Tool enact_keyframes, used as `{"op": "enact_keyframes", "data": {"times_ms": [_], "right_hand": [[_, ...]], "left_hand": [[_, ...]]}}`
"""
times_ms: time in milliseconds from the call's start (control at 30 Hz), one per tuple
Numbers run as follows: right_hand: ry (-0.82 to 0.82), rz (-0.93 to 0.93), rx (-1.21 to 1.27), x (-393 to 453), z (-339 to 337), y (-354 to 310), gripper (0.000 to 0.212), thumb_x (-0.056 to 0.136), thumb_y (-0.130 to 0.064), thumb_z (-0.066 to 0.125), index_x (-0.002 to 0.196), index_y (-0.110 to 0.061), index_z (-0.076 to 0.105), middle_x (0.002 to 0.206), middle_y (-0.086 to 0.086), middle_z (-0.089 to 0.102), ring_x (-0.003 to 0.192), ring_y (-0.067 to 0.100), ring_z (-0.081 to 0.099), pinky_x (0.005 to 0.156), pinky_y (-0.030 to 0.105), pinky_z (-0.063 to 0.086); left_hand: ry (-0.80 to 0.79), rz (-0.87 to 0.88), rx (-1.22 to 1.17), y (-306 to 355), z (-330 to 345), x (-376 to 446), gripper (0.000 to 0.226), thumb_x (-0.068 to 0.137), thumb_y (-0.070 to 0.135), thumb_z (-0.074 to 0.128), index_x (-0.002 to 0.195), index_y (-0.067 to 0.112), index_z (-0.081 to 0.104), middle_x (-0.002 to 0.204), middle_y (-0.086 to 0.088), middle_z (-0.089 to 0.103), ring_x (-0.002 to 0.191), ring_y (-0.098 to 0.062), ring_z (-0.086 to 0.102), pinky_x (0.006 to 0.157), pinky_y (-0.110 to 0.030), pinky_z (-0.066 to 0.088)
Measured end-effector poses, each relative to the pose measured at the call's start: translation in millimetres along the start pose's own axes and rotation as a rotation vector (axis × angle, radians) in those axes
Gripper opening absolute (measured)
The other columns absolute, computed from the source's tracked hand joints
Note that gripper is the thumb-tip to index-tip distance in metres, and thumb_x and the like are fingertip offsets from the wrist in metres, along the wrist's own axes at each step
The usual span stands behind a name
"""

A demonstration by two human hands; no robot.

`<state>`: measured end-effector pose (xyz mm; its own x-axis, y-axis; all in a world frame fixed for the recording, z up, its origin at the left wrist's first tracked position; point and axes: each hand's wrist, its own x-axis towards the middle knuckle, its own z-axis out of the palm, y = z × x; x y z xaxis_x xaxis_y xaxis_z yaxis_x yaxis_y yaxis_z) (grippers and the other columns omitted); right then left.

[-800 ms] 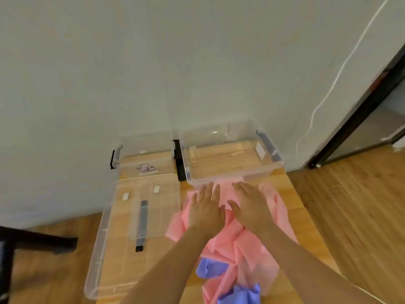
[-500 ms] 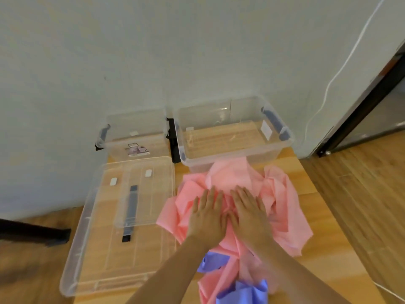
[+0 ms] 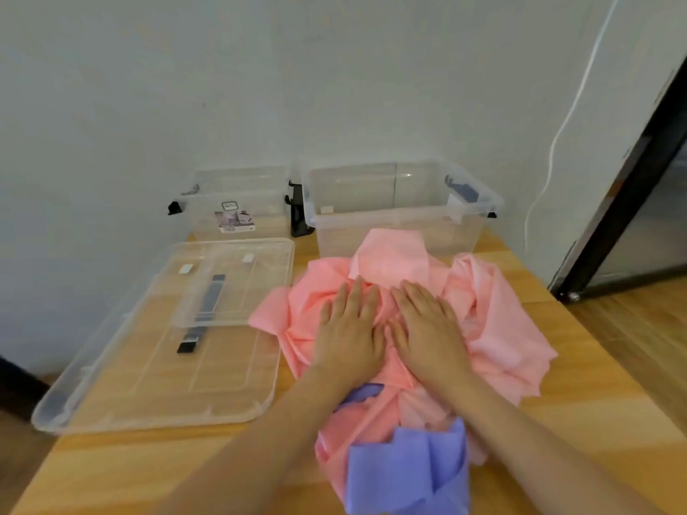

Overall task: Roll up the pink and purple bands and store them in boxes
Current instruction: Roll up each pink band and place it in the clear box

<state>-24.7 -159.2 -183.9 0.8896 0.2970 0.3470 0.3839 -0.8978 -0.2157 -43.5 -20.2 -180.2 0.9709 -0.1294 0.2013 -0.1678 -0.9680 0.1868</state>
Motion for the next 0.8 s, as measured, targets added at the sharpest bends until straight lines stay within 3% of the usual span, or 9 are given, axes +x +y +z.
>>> {"op": "enact_keyframes", "data": {"times_ms": [100, 167, 300, 433, 467, 533, 600, 700, 800], "right_hand": [[-0.050, -0.065, 0.114, -18.6, -24.8, 3.1, 0.065, 0.085, -0.045, 0.026, 0.139, -0.012, 0.040, 0.146, 0.008, 0.037, 0.136, 0.021, 0.032, 0.111, 0.031, 0.020], [-0.005, -0.065, 0.207, -41.8, -43.8, 3.6, 0.069, 0.085, -0.051, 0.021, 0.139, -0.012, 0.040, 0.147, 0.006, 0.036, 0.137, 0.019, 0.029, 0.111, 0.029, 0.017], [0.000, -0.134, 0.273, -100.2, -66.3, 3.8, 0.065, 0.087, -0.048, 0.023, 0.136, -0.013, 0.045, 0.145, 0.004, 0.039, 0.136, 0.018, 0.031, 0.113, 0.035, 0.024], [-0.067, -0.106, 0.330, -144.5, -70.4, 2.2, 0.056, 0.089, -0.042, 0.044, 0.139, -0.017, 0.040, 0.147, -0.001, 0.035, 0.137, 0.012, 0.028, 0.107, 0.011, 0.008], [-0.113, -0.135, 0.352, -152.5, -67.8, 1.7, 0.057, 0.089, -0.040, 0.052, 0.139, -0.018, 0.038, 0.147, -0.004, 0.033, 0.137, 0.009, 0.027, 0.104, 0.007, 0.007], [-0.184, -0.207, 0.385, -163.6, -63.5, 0.1, 0.064, 0.085, -0.035, 0.064, 0.141, -0.020, 0.036, 0.146, -0.010, 0.031, 0.135, 0.003, 0.024, 0.101, 0.000, 0.004], [-0.200, -0.241, 0.381, -169.5, -63.5, -2.7, 0.064, 0.084, -0.030, 0.065, 0.140, -0.022, 0.036, 0.141, -0.017, 0.030, 0.129, -0.006, 0.021, 0.096, -0.004, 0.001], [-0.060, -0.202, 0.420, -166.2, -68.6, -8.0, 0.047, 0.090, -0.028, 0.057, 0.135, -0.019, 0.045, 0.136, -0.016, 0.037, 0.124, -0.006, 0.027, 0.098, -0.002, 0.008], [0.082, -0.199, 0.365, -142.8, -72.7, -13.7, 0.044, 0.088, -0.026, 0.047, 0.130, -0.014, 0.052, 0.137, 0.000, 0.048, 0.128, 0.013, 0.042, 0.107, 0.020, 0.026]], "left_hand": [[0.082, -0.041, 0.010, 8.1, -16.6, -23.9, 0.071, 0.082, 0.041, 0.015, 0.144, 0.010, 0.030, 0.150, -0.018, 0.025, 0.138, -0.035, 0.026, 0.109, -0.049, 0.023], [0.109, -0.099, -0.005, 14.1, -24.9, -46.3, 0.065, 0.089, 0.040, 0.014, 0.149, 0.015, 0.011, 0.156, -0.011, 0.007, 0.143, -0.027, 0.005, 0.114, -0.040, 0.005], [0.134, -0.027, -0.063, 43.5, -31.8, -105.5, 0.079, 0.078, 0.051, 0.001, 0.148, 0.018, 0.012, 0.156, -0.006, 0.004, 0.144, -0.023, 0.001, 0.114, -0.037, 0.003], [0.080, 0.071, -0.072, 58.0, -19.2, -146.4, 0.068, 0.089, 0.053, 0.021, 0.139, 0.010, 0.040, 0.148, -0.012, 0.032, 0.135, -0.031, 0.032, 0.104, -0.052, 0.029], [0.052, 0.099, -0.054, 59.8, -14.6, -154.6, 0.073, 0.090, 0.060, 0.018, 0.141, 0.011, 0.037, 0.150, -0.010, 0.028, 0.138, -0.029, 0.027, 0.107, -0.053, 0.026], [-0.017, 0.138, -0.010, 61.2, -5.1, -168.5, 0.087, 0.078, 0.072, 0.008, 0.148, 0.020, 0.017, 0.155, 0.001, 0.004, 0.143, -0.019, 0.001, 0.116, -0.045, 0.003], [-0.097, 0.152, 0.008, 60.8, -1.5, -178.8, 0.090, 0.070, 0.071, 0.002, 0.148, 0.027, 0.012, 0.155, 0.009, 0.001, 0.143, -0.013, -0.004, 0.113, -0.035, -0.009], [-0.063, 0.191, -0.030, 60.7, -4.2, -181.8, 0.080, 0.075, 0.057, 0.007, 0.146, 0.025, 0.025, 0.153, 0.008, 0.022, 0.143, -0.013, 0.011, 0.115, -0.035, 0.002], [-0.001, 0.234, -0.204, 63.0, -5.5, -181.4, 0.057, 0.081, 0.026, 0.029, 0.133, 0.018, 0.049, 0.137, -0.003, 0.051, 0.124, -0.022, 0.047, 0.108, -0.038, 0.031]]}}
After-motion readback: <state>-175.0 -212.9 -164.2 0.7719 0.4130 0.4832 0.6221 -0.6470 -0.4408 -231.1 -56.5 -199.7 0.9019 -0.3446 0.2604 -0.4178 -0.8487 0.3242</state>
